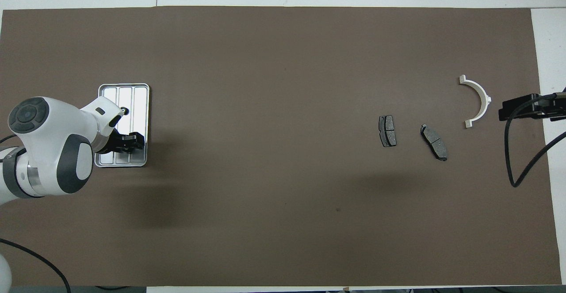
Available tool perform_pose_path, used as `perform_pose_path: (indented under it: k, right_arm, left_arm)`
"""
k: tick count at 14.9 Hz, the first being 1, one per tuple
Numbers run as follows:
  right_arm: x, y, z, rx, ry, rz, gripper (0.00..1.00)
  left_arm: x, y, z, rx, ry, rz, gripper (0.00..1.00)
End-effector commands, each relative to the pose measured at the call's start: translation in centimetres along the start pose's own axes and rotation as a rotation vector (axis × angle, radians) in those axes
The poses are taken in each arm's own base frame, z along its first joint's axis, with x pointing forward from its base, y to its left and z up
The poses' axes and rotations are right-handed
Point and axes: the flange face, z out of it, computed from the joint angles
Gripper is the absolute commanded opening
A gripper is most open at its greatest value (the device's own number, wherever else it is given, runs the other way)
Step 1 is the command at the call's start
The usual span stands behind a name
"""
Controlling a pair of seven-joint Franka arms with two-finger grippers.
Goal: Place bearing gear from tray to pile
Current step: 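Close the left gripper on the gear and lift it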
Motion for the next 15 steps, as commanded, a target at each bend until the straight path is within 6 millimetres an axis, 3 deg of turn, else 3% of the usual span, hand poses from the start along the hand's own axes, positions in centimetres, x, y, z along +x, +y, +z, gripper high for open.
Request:
perform_pose_path:
  k: [1,8,12,15]
  right_arm:
    - [-0.1,0.0,0.2,0.003,0.013,-0.002,1.00]
    - [-0.1,0.0,0.3,0.005,0.010,0.006,1.00]
    - [-0.1,0.2,0.3,0.005,0.013,0.013,1.00]
    - [-0.1,0.4,0.2,0.005,0.015,0.016,1.00]
  left_arm:
    - [-0.3,-0.1,0.5,0.003,0.006,-0.002,0.58]
    - [-0.2,-0.1,0.4,0.003,0.004,-0.004,0.08]
    - [2.0,1.5,-2.6,0.003,0.014,-0.015,0.06]
    - [3.5,4.9,-5.0,0.005,0.009,-0.078,0.06]
